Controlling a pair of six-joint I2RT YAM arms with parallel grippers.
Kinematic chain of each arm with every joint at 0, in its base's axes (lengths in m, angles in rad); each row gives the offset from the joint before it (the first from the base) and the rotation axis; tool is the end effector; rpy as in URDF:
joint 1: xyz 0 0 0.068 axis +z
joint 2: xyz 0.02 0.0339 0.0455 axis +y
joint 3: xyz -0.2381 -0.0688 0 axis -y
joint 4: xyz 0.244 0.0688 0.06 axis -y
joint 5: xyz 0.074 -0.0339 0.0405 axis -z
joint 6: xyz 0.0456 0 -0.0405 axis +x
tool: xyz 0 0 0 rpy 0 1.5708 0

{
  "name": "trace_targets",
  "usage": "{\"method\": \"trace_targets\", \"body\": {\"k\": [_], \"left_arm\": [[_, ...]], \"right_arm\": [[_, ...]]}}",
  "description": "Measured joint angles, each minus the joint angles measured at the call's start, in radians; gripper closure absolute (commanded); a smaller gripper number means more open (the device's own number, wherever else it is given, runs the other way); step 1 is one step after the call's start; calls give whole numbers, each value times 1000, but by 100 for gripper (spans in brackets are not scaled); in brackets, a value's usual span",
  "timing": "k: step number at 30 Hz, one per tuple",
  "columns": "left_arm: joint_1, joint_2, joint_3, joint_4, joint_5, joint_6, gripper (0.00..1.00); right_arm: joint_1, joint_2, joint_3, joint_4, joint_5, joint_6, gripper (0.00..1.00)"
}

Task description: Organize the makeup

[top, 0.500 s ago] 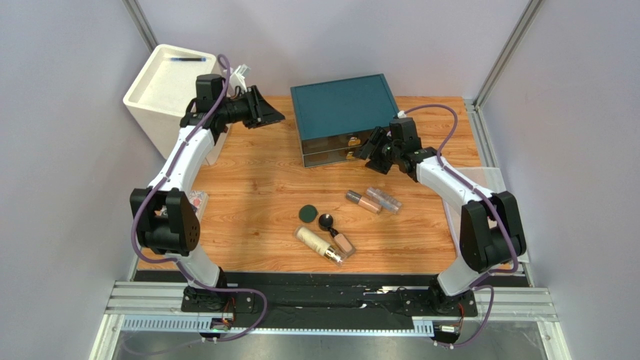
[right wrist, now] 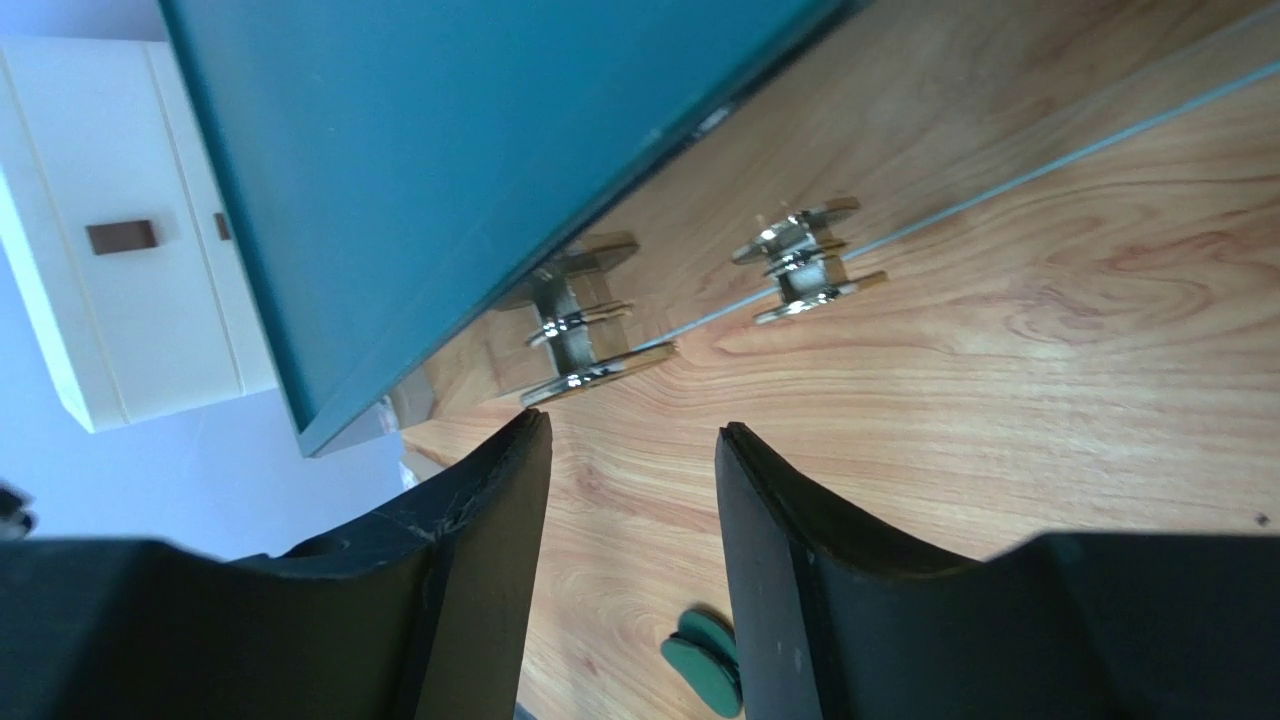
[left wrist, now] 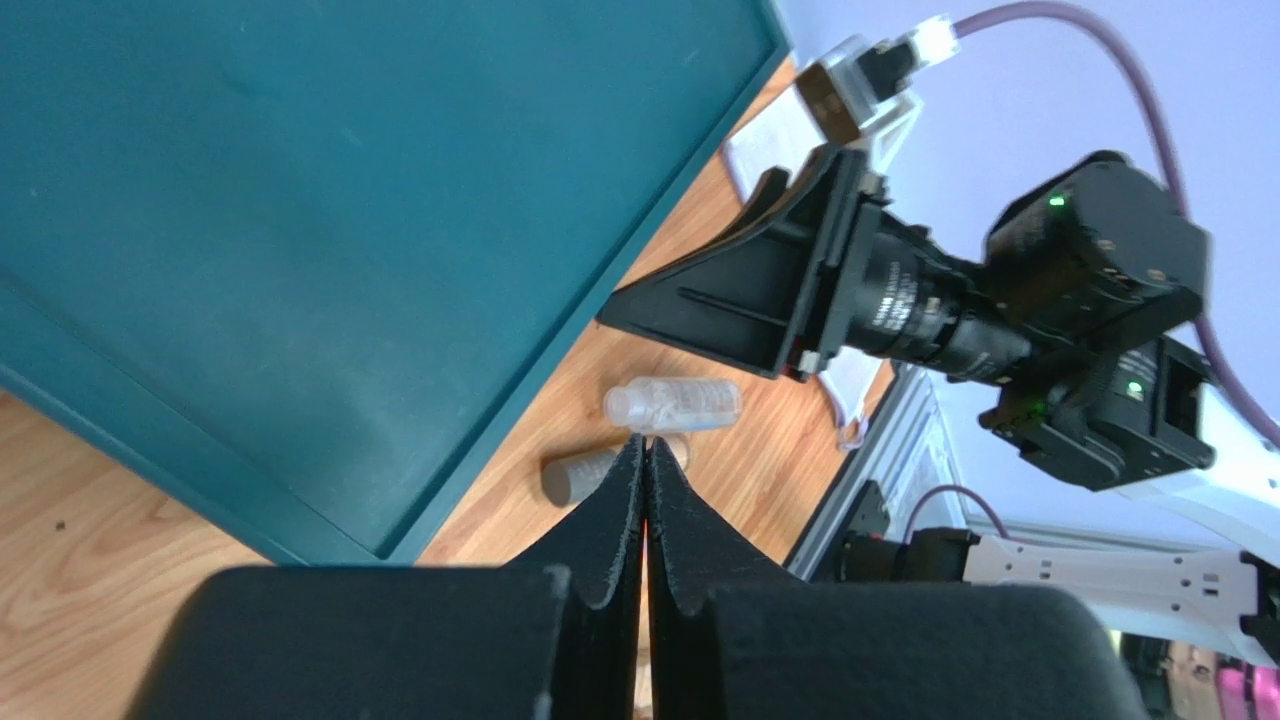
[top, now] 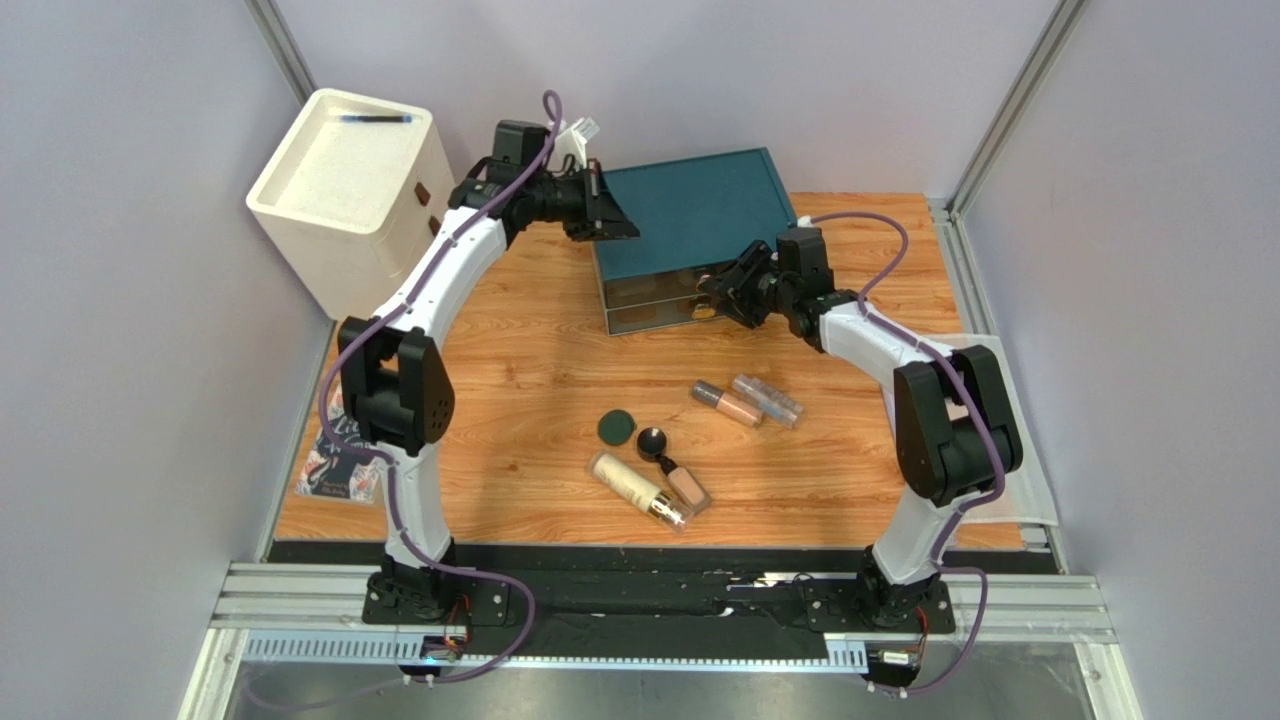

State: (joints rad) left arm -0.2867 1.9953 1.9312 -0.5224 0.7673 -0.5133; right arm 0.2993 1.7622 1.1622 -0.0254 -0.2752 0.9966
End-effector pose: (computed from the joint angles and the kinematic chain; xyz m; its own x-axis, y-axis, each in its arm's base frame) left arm 0.4269 -0.1589 0.3156 -0.8347 -0.1224 -0.5369 0.3997 0.5359 -0.7437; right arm 0.3749 0.1286 0.1900 -0.7188 0.6238 -0.3068 0.2012 0.6091 0.7671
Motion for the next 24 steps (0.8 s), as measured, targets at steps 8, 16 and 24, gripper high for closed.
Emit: {"method": "trace_targets", "body": {"k": [8, 16, 24], "left_arm": [[-6, 129, 135, -138, -87, 38, 100], [-38, 186, 223, -278, -202, 126, 100], [-62, 188, 236, -339, -229, 165, 100]], "right_arm": [[0, 3, 8, 45, -2, 29, 49], [2, 58, 90, 3, 14, 55, 58], [10, 103, 161, -90, 35, 55, 68]]}}
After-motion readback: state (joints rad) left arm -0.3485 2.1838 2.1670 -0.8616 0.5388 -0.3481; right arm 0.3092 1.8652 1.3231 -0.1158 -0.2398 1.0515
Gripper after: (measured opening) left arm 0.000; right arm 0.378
